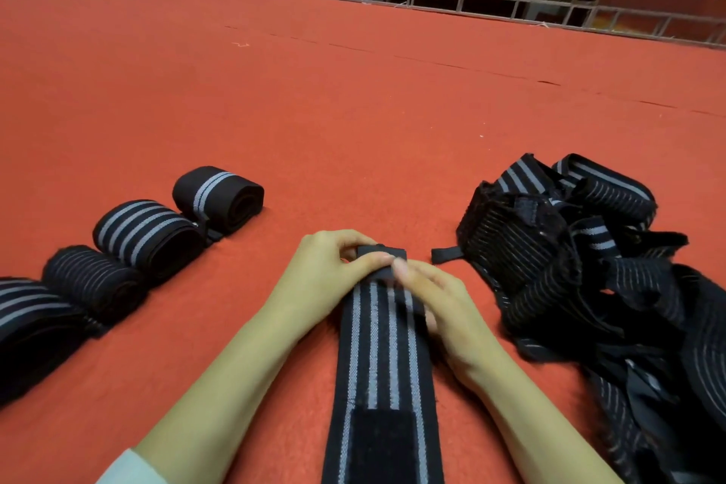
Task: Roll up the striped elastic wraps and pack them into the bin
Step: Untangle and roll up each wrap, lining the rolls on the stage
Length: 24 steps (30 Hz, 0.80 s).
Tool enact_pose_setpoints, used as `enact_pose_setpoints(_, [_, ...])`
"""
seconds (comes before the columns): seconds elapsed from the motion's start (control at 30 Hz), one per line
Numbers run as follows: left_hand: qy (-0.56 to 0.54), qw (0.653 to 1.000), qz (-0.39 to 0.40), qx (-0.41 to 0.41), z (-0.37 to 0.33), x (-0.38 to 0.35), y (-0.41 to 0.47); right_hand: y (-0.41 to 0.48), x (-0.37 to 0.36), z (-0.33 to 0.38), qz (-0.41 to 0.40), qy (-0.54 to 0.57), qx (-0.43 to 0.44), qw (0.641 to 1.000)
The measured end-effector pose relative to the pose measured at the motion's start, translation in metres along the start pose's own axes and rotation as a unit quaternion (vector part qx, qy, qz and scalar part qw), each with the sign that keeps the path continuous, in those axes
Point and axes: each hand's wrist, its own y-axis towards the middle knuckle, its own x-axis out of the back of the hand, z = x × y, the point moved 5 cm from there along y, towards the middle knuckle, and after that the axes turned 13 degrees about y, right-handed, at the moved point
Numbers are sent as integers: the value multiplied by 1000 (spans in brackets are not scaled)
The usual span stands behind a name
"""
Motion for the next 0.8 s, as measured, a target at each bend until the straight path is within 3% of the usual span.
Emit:
enact_pose_setpoints(0.1, [29, 999, -19, -21, -6, -2, -1, 2, 5, 0, -34, -24, 32, 999])
enact_pose_setpoints(0.17, [-57, 998, 39, 13, -5, -5, -1, 3, 8, 0, -47, -46, 50, 997])
enact_pose_setpoints(0.23, [-198, 970, 130, 56, -6, -7, -5, 4, 8, 3, -50, -58, 74, 994])
enact_pose_setpoints(0.3, [-246, 955, 153, 58, -5, -6, -7, 5, 8, 6, -50, -63, 87, 993])
enact_pose_setpoints(0.47, [-127, 991, 38, -10, -5, -1, -3, 5, 12, 5, -50, -35, 64, 996])
enact_pose_setpoints(0.57, [-82, 994, 2, -73, -11, 1, -5, 5, 8, 5, -34, 11, 35, 999])
enact_pose_setpoints(0.7, [-88, 986, 17, -141, -17, -3, -7, 7, 15, 8, -52, 2, 60, 997])
enact_pose_setpoints(0.8, [-123, 986, 55, -96, -11, -3, -5, 6, 17, 6, -45, 18, 42, 998])
